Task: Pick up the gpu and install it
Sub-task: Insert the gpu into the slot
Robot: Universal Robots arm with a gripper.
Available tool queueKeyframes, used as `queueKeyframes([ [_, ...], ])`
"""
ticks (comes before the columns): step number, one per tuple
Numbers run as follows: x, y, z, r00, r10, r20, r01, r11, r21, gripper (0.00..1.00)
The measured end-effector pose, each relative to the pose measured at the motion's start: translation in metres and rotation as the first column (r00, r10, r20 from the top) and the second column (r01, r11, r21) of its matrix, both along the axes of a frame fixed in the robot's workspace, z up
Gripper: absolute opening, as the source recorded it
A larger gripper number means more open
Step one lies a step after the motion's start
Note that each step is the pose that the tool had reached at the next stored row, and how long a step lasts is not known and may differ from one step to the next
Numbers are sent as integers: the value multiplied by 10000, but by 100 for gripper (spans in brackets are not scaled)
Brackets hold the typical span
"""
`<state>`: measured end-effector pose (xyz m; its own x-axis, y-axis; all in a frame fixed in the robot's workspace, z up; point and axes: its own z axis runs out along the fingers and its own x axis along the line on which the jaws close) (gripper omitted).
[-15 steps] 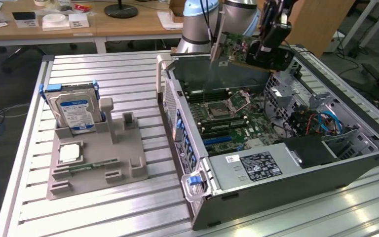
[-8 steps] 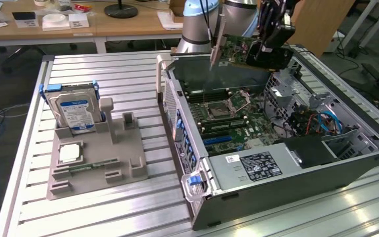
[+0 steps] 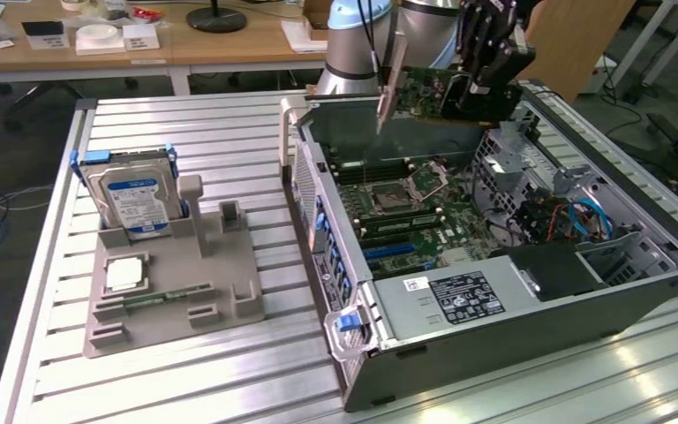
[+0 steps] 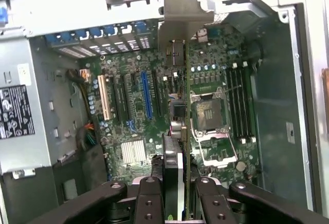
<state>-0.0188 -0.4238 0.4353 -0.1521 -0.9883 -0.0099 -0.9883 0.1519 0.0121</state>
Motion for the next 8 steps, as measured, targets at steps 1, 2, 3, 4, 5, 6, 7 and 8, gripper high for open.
queueKeyframes([
  [1,0,0,-1,9999,163,0,-163,9999,0,28],
  [2,0,0,-1,9995,326,0,-326,9995,0,28],
  [3,0,0,-2,9988,489,0,-489,9988,0,28],
  [4,0,0,-3,9979,651,0,-651,9979,0,28],
  [5,0,0,-4,9967,813,0,-813,9967,0,28],
  [6,0,0,-4,9952,975,-1,-975,9952,0,28],
  [7,0,0,-5,9933,1152,0,-1152,9933,0,28],
  [8,0,0,-6,9913,1314,0,-1314,9913,0,28],
])
